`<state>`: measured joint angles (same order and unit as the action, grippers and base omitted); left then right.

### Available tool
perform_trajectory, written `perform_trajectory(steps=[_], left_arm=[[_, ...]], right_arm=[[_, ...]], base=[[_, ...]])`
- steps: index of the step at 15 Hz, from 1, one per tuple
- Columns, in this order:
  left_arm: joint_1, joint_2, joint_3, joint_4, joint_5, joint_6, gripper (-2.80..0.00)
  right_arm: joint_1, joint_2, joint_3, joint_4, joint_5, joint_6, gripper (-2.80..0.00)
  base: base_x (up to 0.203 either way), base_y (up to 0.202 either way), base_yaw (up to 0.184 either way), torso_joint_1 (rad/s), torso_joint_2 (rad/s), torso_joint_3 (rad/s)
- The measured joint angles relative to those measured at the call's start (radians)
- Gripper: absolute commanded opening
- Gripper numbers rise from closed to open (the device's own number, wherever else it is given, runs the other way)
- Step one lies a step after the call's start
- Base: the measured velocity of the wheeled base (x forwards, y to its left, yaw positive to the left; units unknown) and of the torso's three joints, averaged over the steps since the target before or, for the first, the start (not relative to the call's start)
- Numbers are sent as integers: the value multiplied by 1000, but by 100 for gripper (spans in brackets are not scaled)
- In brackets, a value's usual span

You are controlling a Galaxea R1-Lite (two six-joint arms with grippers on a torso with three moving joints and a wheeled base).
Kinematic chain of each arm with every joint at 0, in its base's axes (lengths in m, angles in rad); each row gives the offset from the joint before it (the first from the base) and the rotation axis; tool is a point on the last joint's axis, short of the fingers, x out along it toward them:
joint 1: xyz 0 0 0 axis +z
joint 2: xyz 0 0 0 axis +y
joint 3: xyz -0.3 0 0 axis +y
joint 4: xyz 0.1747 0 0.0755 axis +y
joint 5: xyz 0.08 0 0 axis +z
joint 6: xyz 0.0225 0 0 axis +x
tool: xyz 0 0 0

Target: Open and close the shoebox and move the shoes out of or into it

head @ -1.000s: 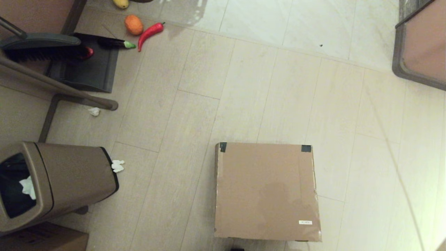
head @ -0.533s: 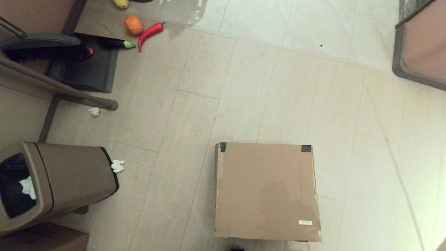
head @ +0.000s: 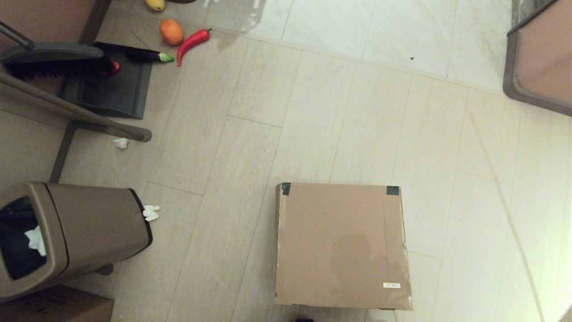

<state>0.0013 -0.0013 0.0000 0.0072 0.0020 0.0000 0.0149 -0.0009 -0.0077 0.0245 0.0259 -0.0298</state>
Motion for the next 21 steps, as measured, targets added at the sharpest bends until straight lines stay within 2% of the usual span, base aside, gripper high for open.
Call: perform_trajectory(steps=[21], left_arm=[[0, 0, 0, 0, 0, 0, -280]], right_arm=[[0, 0, 0, 0, 0, 0, -280]], base=[[0, 0, 0, 0, 0, 0]])
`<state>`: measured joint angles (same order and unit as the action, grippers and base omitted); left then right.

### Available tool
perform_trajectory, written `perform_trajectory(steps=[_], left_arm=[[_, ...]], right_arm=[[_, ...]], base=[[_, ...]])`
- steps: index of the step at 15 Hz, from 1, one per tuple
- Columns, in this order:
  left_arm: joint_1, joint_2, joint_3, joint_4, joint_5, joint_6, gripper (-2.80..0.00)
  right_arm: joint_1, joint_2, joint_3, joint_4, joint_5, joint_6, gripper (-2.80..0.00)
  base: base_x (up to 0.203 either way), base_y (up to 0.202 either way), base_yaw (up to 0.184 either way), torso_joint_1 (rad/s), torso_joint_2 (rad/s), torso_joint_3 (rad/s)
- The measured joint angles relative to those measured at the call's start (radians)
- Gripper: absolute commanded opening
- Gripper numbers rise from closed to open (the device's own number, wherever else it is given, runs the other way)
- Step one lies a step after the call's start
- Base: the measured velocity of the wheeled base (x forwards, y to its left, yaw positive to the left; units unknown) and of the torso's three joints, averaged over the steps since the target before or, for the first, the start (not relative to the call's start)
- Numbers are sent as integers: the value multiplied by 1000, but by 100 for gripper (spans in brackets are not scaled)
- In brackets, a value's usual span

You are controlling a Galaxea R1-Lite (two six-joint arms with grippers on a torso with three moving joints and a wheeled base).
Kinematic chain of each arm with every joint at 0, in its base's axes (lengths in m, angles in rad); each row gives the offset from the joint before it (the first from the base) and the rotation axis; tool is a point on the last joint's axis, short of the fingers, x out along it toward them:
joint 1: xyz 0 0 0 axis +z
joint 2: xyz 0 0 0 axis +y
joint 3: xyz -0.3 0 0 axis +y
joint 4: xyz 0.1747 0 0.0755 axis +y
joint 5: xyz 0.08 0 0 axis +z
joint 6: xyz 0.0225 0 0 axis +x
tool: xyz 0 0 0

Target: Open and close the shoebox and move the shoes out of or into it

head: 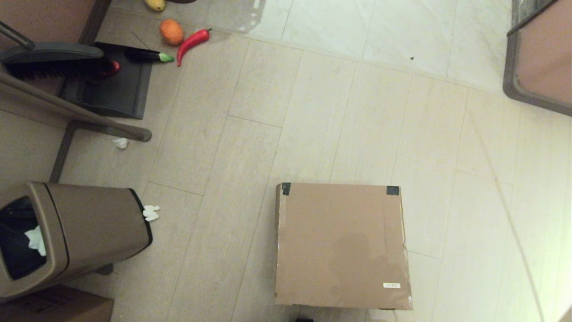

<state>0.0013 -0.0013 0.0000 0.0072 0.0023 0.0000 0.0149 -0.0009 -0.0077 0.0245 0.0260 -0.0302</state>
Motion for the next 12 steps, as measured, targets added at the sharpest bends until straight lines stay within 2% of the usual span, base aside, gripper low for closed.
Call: perform_trajectory(steps=[12], left_arm=[[0, 0, 0, 0, 0, 0, -280]], right_arm=[[0, 0, 0, 0, 0, 0, -280]], base=[[0, 0, 0, 0, 0, 0]])
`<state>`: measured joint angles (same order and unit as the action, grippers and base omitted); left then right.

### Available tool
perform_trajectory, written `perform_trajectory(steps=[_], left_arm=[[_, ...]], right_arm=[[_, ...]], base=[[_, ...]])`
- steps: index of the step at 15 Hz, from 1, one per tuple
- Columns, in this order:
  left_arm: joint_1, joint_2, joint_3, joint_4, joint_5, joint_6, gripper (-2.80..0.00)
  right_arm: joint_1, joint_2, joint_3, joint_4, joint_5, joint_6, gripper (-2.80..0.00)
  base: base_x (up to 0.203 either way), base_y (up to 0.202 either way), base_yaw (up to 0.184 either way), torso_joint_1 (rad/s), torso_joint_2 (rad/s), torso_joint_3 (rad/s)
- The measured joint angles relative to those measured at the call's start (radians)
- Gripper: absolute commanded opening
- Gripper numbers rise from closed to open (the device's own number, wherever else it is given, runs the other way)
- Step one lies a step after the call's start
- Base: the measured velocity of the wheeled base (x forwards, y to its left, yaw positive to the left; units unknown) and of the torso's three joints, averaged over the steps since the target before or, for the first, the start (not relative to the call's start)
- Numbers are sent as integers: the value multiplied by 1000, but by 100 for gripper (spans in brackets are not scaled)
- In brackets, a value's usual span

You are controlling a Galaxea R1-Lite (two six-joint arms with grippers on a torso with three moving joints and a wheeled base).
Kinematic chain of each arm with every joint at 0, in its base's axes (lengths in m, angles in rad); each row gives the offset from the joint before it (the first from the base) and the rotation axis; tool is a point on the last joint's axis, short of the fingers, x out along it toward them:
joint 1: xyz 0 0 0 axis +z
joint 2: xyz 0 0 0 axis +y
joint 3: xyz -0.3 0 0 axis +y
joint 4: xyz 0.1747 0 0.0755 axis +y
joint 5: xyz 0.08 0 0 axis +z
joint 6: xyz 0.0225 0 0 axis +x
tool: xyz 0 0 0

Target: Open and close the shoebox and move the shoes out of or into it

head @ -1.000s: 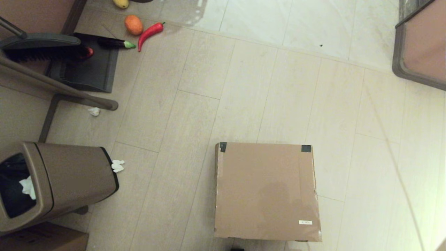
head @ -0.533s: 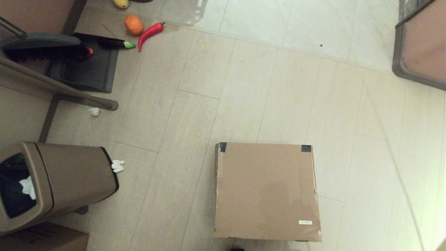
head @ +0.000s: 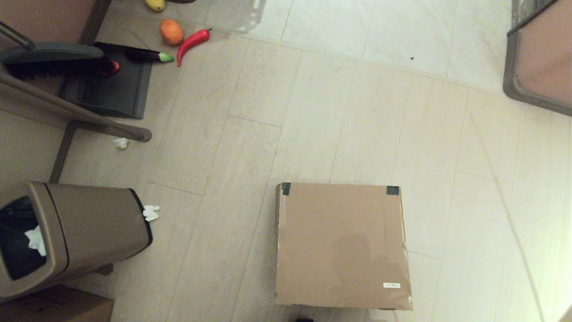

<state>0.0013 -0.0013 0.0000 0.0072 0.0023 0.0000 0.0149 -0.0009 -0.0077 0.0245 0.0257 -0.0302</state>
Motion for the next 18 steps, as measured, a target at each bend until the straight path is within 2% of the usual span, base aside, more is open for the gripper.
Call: perform_trajectory(steps=[18], left_arm=[[0, 0, 0, 0, 0, 0, -280]], right_arm=[[0, 0, 0, 0, 0, 0, -280]], base=[[0, 0, 0, 0, 0, 0]])
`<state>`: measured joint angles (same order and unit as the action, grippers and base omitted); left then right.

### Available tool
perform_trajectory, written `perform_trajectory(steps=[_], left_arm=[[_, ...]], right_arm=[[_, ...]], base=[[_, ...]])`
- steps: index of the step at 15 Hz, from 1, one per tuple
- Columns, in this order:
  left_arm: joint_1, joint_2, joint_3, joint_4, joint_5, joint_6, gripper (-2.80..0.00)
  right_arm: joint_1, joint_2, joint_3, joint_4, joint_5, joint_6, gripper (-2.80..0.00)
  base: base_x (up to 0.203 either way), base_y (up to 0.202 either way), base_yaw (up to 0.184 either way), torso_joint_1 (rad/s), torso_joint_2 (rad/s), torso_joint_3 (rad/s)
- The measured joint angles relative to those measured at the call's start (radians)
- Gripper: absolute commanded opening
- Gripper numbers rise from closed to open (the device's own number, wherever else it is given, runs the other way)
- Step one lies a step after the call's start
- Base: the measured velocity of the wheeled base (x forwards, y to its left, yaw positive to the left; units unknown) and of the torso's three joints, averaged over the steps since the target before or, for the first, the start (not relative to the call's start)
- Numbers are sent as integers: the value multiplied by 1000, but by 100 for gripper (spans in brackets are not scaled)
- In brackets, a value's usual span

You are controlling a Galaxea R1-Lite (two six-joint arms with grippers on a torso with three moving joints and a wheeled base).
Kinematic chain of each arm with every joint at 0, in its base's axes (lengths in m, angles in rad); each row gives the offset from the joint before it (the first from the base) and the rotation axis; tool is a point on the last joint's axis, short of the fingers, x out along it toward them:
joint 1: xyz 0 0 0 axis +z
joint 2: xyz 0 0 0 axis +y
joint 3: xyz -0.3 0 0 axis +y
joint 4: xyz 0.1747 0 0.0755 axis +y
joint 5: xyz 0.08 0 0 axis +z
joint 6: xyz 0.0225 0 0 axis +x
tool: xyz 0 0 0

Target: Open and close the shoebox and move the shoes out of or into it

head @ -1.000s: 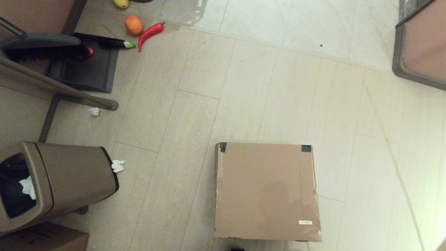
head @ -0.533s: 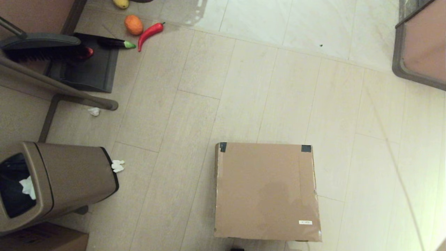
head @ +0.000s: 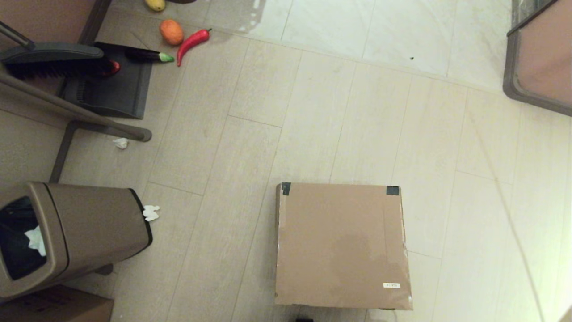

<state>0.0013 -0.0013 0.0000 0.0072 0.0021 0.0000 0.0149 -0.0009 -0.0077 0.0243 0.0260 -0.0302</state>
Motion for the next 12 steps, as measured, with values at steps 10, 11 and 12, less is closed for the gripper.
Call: perform_trajectory(steps=[10, 11, 12], left_arm=[[0, 0, 0, 0, 0, 0, -280], [0, 0, 0, 0, 0, 0, -280], [0, 0, 0, 0, 0, 0, -280]], right_arm=[[0, 0, 0, 0, 0, 0, -280], [0, 0, 0, 0, 0, 0, -280], [0, 0, 0, 0, 0, 0, -280]], base=[[0, 0, 0, 0, 0, 0], [0, 0, 0, 0, 0, 0], [0, 0, 0, 0, 0, 0]])
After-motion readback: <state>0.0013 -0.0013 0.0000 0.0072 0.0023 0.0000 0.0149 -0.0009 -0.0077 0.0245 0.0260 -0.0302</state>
